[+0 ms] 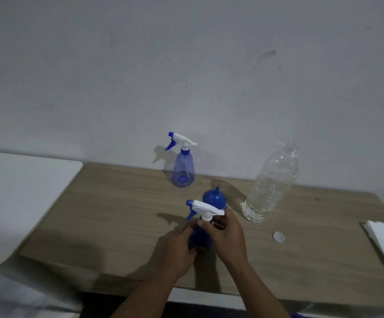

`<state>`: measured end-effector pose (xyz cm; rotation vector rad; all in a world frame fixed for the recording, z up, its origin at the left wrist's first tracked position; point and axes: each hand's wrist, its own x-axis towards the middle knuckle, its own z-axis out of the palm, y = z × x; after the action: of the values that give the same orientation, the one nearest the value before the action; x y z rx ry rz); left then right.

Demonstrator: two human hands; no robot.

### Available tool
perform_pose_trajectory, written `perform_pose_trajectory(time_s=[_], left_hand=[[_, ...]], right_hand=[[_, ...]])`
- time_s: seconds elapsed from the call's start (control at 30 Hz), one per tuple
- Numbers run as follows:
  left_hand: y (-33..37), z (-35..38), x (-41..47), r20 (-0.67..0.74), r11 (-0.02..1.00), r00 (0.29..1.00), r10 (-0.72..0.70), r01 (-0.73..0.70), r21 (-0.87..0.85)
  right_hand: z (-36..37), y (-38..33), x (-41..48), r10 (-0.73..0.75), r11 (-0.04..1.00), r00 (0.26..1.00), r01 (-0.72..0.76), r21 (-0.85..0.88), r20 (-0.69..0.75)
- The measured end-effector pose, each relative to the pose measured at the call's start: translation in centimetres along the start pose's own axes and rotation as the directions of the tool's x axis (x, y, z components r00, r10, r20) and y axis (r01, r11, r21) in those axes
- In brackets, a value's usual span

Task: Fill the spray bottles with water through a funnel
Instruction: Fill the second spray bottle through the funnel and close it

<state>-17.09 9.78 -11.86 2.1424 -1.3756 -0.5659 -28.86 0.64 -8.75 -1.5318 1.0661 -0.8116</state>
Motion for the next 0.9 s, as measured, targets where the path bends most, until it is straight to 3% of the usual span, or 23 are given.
perform_pose_trajectory(time_s=[0.3, 0.47, 0.6, 0.77, 0.9], left_hand=[[0.3, 0.3, 0.4, 0.016, 0.992, 0.997, -0.077, 0.078, -0.097], [0.3, 0.1, 0.1, 0.016, 0.992, 0.998, -0.064, 0.066, -0.112], [0.2, 0.3, 0.1, 0.028, 0.986, 0.993, -0.113, 0.115, -0.123], [0.6, -0.4, 0.0, 0.035, 0.989, 0.998, -0.056, 0.06, -0.136], [0.3, -0.1, 0.2, 0.036, 0.988, 0.997, -0.064, 0.069, -0.14]], right_hand=[[0.4, 0.9, -0.7, -0.042, 0.999, 0.999, 0.041, -0.031, -0.012], [0.5, 0.7, -1.0, -0.078, 0.992, 0.995, 0.083, -0.091, 0.06], [0.6, 0.8, -0.8, -0.045, 0.997, 0.999, 0.046, -0.055, 0.012], [0.5, 1.2, -0.7, -0.056, 0.995, 0.995, 0.063, -0.078, 0.085], [0.4, 0.9, -0.5, -0.077, 0.995, 0.996, 0.08, -0.059, 0.05]])
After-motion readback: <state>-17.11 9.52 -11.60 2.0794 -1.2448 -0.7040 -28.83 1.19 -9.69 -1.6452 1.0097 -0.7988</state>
